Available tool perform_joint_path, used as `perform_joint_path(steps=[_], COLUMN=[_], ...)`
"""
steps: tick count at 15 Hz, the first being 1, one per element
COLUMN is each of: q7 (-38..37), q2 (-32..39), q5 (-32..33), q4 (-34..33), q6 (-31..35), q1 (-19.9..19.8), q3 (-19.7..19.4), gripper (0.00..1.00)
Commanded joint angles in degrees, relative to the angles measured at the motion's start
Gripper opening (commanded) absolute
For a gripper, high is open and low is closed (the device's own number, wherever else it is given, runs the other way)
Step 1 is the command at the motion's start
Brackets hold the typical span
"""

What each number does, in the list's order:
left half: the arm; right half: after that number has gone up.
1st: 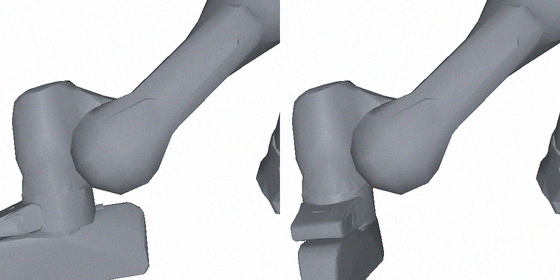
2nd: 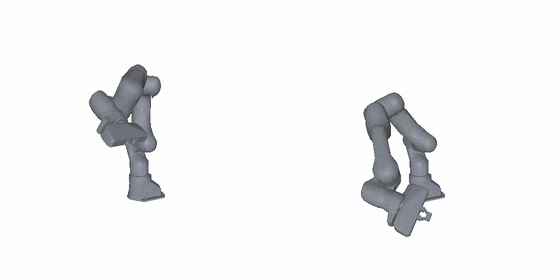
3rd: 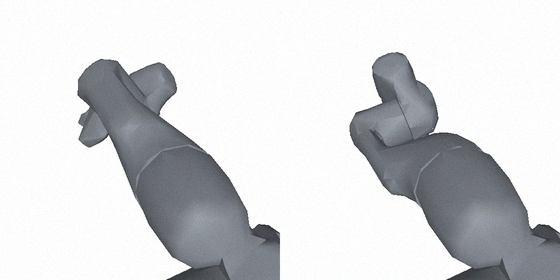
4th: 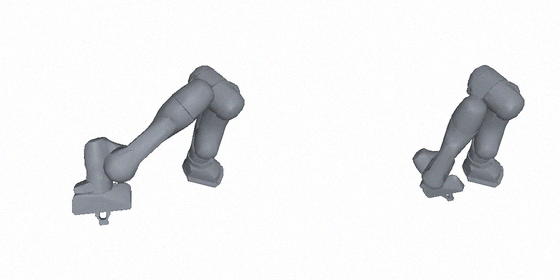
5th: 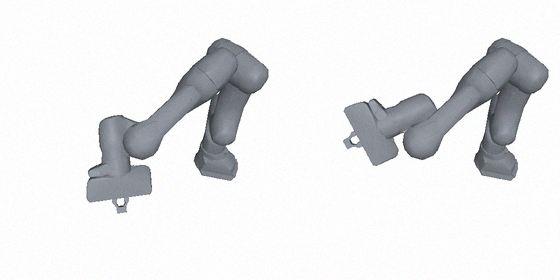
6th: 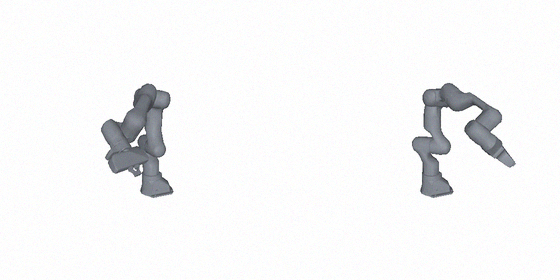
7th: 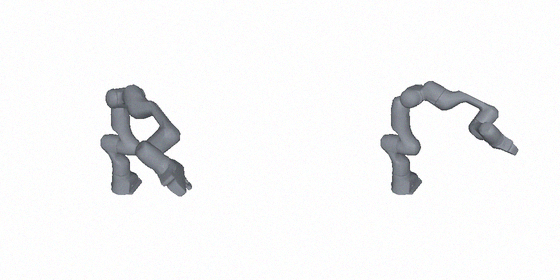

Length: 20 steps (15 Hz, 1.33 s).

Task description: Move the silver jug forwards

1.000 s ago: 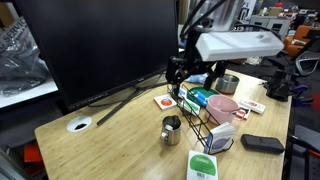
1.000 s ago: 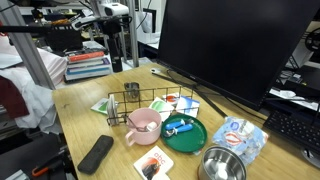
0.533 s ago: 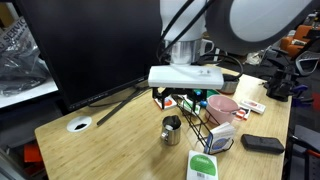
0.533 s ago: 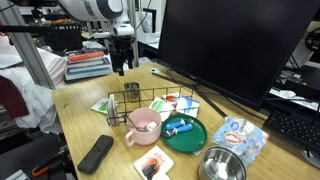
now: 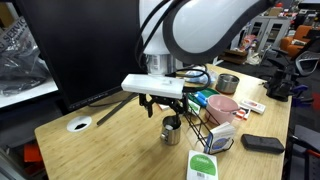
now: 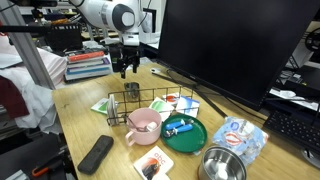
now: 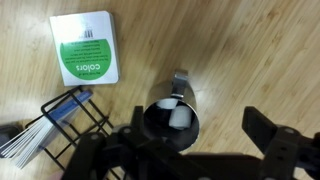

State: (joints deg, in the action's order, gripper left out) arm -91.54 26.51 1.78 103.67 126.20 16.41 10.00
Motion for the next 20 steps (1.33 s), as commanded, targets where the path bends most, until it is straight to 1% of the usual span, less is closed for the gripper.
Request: perform_joint_path(steps=[1,6,7,11,17,18,19,20], q7=[-0.4,-0.8,-1.5,-1.1,-1.3,-1.4,-1.5,-1.8], q2=[2.7,5.1,5.5,7.1,9.3,9.6,9.9,10.1], q5=[-1.7,-0.7,-0.4,-0.4,-0.9,-1.0,-1.1,-1.1], q4=[-3.8,-6.0,-6.1,-7.3,-8.3,-8.4,-8.4,-8.4], q6=[-0.6,-0.5,0.6,0.6,0.7,0.7,0.7,0.8], q1=[1.4,2.2,2.5,2.6,2.6,2.7,2.7,2.8], q3=[-1.8,-3.7,-4.2,-5.4,-5.9,-5.9,-5.9,-5.9], gripper=[1.00,1.00,1.00,1.00,1.00,0.98,0.91,0.85])
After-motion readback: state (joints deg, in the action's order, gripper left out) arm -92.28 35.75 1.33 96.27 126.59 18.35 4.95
